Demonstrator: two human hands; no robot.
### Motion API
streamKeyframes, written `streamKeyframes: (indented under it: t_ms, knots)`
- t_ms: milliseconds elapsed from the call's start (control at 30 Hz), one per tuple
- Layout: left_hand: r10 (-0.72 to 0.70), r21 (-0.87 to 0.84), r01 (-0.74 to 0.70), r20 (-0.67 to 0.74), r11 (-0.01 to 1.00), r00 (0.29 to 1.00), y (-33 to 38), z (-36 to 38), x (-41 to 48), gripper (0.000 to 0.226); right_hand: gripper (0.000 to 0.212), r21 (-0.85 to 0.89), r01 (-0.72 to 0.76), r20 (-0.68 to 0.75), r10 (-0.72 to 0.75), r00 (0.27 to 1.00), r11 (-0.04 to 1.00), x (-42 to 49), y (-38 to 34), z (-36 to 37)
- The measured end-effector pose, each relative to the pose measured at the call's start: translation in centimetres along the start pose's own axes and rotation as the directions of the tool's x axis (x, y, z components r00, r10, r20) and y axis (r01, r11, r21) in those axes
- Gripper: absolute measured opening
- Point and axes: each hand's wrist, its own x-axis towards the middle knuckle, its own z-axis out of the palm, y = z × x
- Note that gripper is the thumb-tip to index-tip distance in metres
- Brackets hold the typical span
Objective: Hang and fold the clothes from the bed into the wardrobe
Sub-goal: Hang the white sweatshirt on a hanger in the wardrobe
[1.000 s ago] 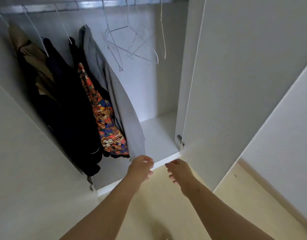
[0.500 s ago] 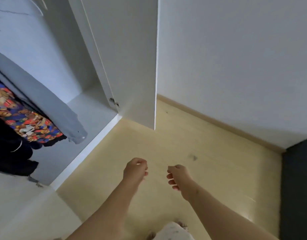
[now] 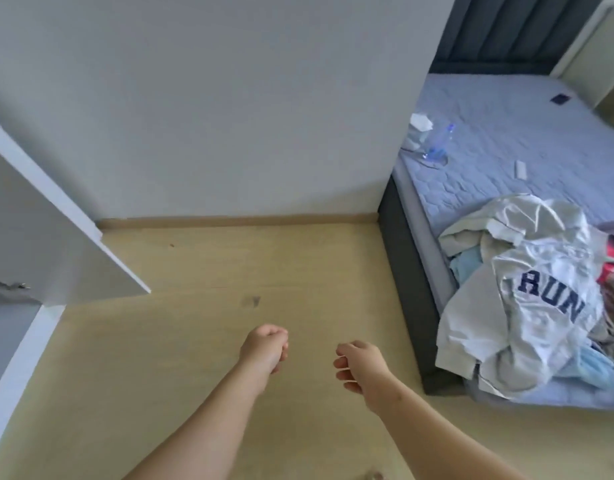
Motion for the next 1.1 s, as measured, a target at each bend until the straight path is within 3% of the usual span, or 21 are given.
streamKeyframes:
  t_ms: [200, 367, 633, 867, 1100]
  knots:
    - [0.009, 0.09, -0.024, 0.157, 0.996, 0.988, 3.6, 16.3, -2.6, 0.02, 0.017, 0.191, -0.026, -0.159, 0.057, 0.986, 0.981, 2.2, 3.0, -16.2]
    - [0.023, 0.17, -0.072, 0.274, 0.983, 0.961, 6.8, 25.8, -3.6, 0.016, 0.015, 0.309, -0.027, -0.242, 0.106, 0.964, 0.951, 3.9, 4.3, -25.4]
    - [-0.058, 0.312, -0.053, 0.335, 0.949, 0.941, 10.9, 35.1, 0.2, 0.014, 0.015, 0.451, -0.102, -0.273, 0.246, 0.93, 0.887, 8.1, 3.9, -34.1]
    - [-0.073, 0.381, -0.122, 0.459, 0.916, 0.886, 19.4, 43.9, 4.8, 0.016, 0.015, 0.556, -0.116, -0.353, 0.36, 0.864, 0.823, 13.9, 0.1, -41.7]
    - [-0.099, 0.518, -0.2, 0.493, 0.832, 0.864, 25.3, 50.7, 8.6, 0.015, 0.017, 0.643, -0.103, -0.321, 0.389, 0.864, 0.759, 18.6, -3.0, -46.9]
